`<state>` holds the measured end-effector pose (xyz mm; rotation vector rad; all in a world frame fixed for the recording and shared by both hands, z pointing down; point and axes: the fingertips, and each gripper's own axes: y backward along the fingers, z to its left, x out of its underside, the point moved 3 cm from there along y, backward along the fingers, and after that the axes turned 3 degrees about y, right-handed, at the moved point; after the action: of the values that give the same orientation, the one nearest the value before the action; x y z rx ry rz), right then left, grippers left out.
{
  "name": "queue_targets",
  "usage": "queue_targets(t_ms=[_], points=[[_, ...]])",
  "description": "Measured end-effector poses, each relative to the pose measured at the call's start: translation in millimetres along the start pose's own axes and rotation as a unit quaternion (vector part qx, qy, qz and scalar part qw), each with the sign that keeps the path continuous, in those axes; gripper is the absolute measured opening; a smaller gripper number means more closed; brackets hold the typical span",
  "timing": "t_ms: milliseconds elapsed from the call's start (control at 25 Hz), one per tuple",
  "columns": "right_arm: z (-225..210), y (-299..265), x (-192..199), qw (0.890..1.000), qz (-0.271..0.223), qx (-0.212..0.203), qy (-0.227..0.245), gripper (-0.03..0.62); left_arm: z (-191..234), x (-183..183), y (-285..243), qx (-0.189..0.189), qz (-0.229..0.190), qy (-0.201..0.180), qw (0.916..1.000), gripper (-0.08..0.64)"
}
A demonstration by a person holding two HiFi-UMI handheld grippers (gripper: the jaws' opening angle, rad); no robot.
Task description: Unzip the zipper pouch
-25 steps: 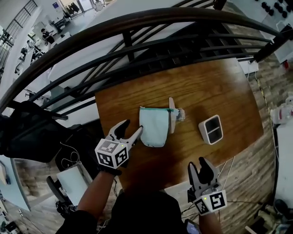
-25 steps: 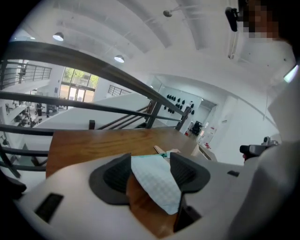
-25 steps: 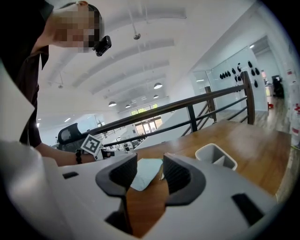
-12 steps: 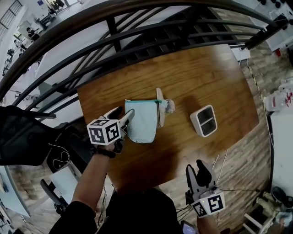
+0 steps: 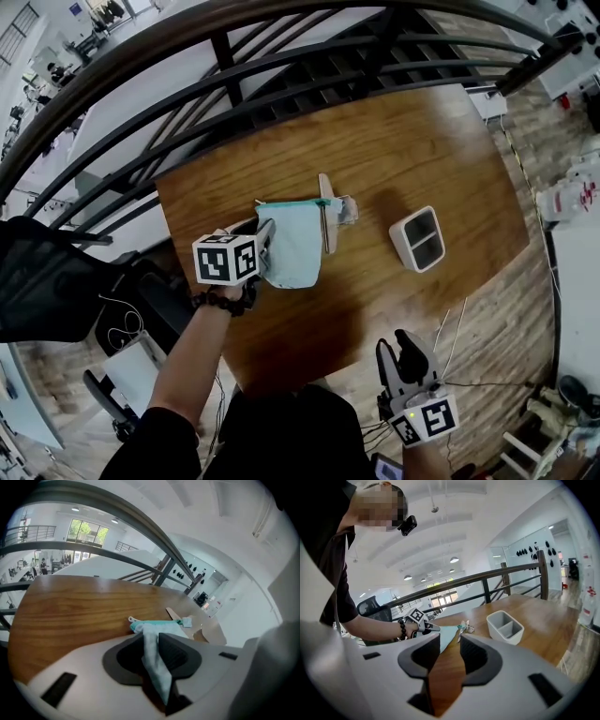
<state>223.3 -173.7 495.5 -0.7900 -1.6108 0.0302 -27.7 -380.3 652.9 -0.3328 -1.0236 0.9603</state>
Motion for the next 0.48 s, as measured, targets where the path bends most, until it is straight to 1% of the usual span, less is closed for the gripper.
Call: queue_targets(t_ms=[120,240,360,440,480], points=[[7,1,-1,1.0,-0.001,-0.004,0.007,0.127,-8,-1,11,0.02,-0.015,0.002,0.9997,0.039],[14,2,-5,1.0,-0.006,-0.009,0.013,0.124,-20,-5,31,0.037,-0.044,-0.02,0.9982,0.021],[26,0,-11,1.0,-0.013,-0.018,0.018,0.124,-33,-11,58,0.05,-0.083,-0.058,0.9936,0.021],[39,-2,-16,0.999,-0.02,-0.027,0.022,0.123,-44,-12,79,0.059,-0.109,-0.097,0.9875,0.021],[46,-3,-19,0.999,-0.022,-0.033,0.025,0.123,-50,-12,90,0.064,-0.12,-0.122,0.9831,0.02]])
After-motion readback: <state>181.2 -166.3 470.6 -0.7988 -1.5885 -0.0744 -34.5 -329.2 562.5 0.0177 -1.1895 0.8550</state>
